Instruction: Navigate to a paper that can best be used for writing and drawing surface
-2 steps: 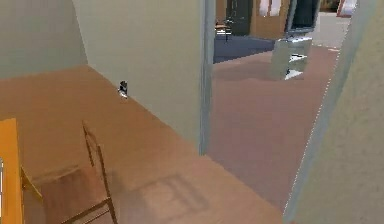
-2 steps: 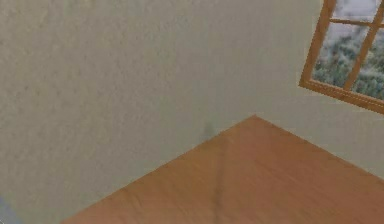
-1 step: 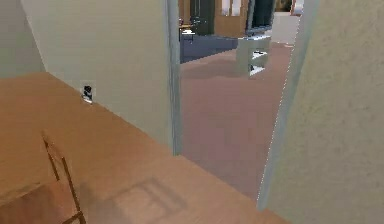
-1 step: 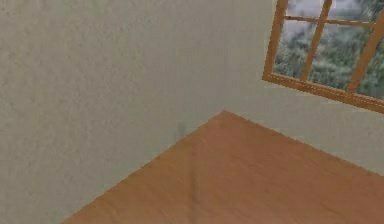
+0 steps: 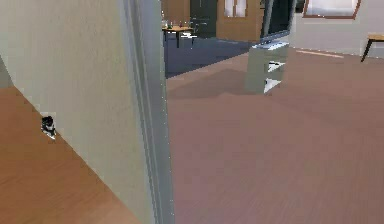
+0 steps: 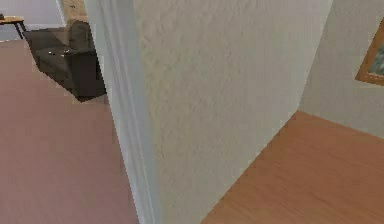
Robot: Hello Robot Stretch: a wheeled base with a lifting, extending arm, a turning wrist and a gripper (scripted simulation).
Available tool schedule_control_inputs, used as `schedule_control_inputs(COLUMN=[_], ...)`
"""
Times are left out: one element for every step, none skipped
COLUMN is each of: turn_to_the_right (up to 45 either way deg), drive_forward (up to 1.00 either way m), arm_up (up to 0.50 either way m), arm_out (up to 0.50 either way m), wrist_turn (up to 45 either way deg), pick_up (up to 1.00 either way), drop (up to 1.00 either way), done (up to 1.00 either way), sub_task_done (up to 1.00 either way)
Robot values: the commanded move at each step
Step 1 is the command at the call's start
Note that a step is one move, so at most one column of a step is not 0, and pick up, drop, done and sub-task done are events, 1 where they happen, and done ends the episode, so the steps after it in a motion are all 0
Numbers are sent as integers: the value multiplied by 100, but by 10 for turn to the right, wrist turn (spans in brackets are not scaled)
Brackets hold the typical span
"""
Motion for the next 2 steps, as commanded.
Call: schedule_control_inputs(turn_to_the_right=[120,0], drive_forward=[0,15], arm_up=[0,0], arm_out=[0,0], wrist_turn=[0,0], pick_up=[0,0], drop=[0,0], done=[0,0], sub_task_done=[0,0])
